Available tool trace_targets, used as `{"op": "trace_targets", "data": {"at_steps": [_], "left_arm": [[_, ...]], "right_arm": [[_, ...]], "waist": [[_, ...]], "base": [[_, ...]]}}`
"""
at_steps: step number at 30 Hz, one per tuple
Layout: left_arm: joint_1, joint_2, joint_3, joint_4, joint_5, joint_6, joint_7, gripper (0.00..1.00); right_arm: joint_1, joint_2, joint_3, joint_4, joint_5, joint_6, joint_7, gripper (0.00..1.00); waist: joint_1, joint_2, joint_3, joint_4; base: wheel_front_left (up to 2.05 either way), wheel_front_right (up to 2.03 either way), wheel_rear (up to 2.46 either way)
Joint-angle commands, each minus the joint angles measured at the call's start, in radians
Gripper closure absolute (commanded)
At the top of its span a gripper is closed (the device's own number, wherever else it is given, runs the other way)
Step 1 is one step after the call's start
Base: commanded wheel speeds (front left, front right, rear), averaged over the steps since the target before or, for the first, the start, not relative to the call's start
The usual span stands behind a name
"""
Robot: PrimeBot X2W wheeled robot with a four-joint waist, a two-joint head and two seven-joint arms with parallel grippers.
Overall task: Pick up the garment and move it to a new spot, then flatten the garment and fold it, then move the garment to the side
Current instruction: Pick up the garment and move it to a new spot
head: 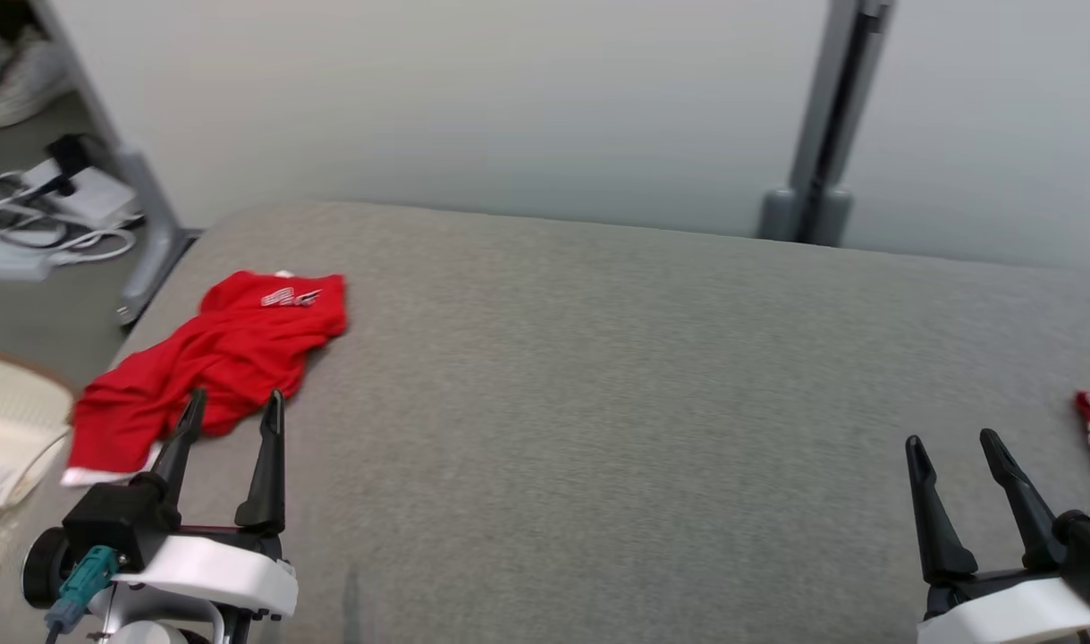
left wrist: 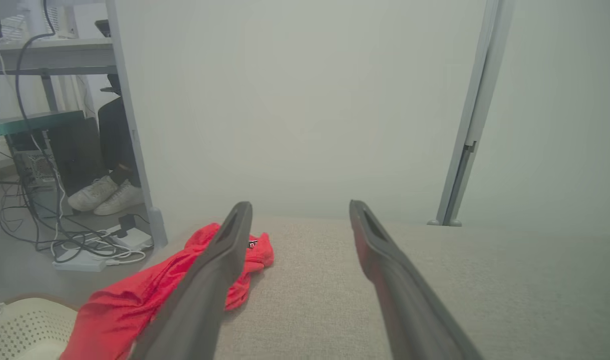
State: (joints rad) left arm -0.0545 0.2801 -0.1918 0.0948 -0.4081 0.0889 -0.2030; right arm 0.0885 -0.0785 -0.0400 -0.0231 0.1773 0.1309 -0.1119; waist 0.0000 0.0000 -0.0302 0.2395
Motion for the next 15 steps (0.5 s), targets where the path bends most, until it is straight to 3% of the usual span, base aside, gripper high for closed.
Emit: {"op": "trace_targets", "data": {"at_steps": [1, 7, 15], "left_arm": [[-0.019, 0.004, 0.004, 0.005, -0.003, -0.003, -0.005, 0.0], [-0.032, 0.006, 0.013, 0.035, -0.01, -0.009, -0.025, 0.0], [-0.031, 0.009, 0.021, 0.048, -0.014, -0.01, -0.036, 0.0]], "right_arm": [[-0.013, -0.003, 0.002, -0.006, 0.004, 0.0, 0.001, 0.0], [-0.02, 0.001, 0.015, -0.01, 0.009, 0.0, 0.002, 0.0], [-0.02, 0.008, 0.021, 0.004, 0.013, 0.0, -0.008, 0.0]], "waist": [[0.0, 0.0, 0.005, 0.079], [0.0, 0.0, 0.005, 0.177], [0.0, 0.0, 0.002, 0.224]], "base": [[0.0, 0.0, 0.0], [0.0, 0.0, 0.0], [0.0, 0.0, 0.0]]}}
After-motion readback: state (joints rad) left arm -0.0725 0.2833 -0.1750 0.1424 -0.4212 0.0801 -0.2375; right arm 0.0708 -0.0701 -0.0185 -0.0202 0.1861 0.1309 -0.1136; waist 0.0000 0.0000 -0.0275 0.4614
